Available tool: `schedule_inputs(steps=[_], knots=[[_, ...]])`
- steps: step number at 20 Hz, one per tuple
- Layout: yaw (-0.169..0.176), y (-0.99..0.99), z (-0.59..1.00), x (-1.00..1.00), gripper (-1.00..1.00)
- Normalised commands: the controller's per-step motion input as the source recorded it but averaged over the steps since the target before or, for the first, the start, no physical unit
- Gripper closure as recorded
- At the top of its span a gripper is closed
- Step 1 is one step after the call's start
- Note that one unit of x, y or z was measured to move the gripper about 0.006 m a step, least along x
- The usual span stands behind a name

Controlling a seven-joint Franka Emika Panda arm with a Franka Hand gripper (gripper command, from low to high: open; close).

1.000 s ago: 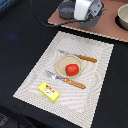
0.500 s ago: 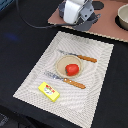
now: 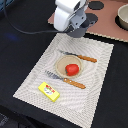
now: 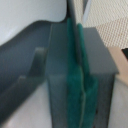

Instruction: Interact with the objects in diverse but meaningful ways.

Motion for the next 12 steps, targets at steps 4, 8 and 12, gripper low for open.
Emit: schedule_inputs(steps=[4, 8, 12], knots=[[0.036, -0.07, -0.4, -0.99, 1.0], [0.06, 0.15, -0.01, -0.96, 1.0], [0.069, 0.2, -0.01, -1.0, 1.0]])
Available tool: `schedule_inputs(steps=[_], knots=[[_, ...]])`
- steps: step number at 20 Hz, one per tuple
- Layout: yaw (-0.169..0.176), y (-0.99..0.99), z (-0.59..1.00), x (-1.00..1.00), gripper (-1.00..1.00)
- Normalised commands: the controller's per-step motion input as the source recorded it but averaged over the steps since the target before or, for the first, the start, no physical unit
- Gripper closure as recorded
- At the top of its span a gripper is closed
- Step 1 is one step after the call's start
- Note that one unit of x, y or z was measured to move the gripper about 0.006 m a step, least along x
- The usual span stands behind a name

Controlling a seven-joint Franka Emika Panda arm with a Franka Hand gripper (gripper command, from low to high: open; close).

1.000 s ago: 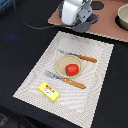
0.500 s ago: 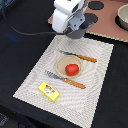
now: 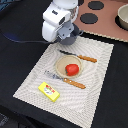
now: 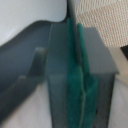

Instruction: Interact with the objects in diverse but meaningful ways.

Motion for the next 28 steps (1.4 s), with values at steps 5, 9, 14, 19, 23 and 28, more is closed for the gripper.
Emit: schedule_inputs(steps=[5, 9, 14, 19, 23, 28], knots=[[0.054, 0.08, -0.04, -0.97, 1.0], [0.046, -0.17, -0.2, -0.82, 1.0], [0.022, -0.38, -0.29, -0.81, 1.0], [0.0, -0.59, -0.19, -0.65, 1.0], [0.0, -0.4, -0.11, -0.43, -1.0], [-0.005, -0.03, 0.73, -0.21, -1.0]])
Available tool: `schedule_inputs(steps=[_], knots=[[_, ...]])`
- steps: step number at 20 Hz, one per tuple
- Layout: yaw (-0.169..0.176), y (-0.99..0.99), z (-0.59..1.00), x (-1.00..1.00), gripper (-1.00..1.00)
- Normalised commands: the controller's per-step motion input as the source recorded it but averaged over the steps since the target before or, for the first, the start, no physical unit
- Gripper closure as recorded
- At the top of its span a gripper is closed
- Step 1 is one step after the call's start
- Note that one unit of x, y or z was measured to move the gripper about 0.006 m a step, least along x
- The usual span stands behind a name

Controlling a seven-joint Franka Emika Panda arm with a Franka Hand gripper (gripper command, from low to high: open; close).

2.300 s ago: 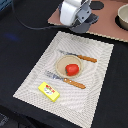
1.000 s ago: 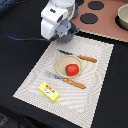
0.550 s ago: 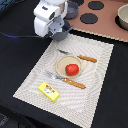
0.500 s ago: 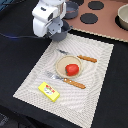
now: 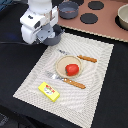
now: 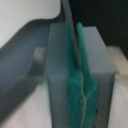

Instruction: Interact with the objects in diverse but meaningful ways.

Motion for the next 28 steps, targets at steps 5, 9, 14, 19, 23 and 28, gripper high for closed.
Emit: schedule_inputs(steps=[5, 9, 14, 19, 23, 28], knots=[[-0.006, 0.01, 0.77, -0.19, -1.0], [0.0, 0.12, 1.0, -0.05, -1.0], [0.0, 0.52, 0.83, 0.15, -1.0], [0.001, 0.78, 0.31, 0.38, -1.0], [0.002, 0.85, 0.15, 0.47, -1.0], [-0.01, 0.9, -0.05, 0.14, -1.0]])
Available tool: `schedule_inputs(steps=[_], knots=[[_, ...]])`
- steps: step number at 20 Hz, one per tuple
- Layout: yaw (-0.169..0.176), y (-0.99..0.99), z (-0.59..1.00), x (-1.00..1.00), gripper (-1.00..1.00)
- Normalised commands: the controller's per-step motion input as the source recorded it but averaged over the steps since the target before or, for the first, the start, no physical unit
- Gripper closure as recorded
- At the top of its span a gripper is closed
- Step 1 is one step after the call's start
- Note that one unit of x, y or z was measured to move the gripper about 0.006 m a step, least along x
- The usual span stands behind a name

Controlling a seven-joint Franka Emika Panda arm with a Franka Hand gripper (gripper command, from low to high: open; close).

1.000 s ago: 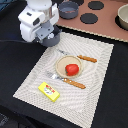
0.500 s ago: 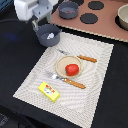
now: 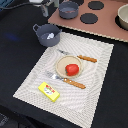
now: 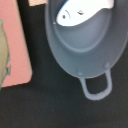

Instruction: Interact with the objects in diverse but meaningful ways.

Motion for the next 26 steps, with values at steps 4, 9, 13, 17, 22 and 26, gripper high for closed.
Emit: schedule_inputs(steps=[4, 9, 13, 17, 22, 26], knots=[[-0.048, 0.97, -0.13, -0.04, -1.0], [-0.106, 0.87, -0.23, -0.13, -1.0], [-0.121, 0.72, -0.25, -0.17, -1.0], [-0.114, 0.22, -0.06, 0.17, -1.0], [-0.139, -0.01, 0.0, 0.4, -1.0], [-0.185, -0.06, 0.0, 0.36, -1.0]])
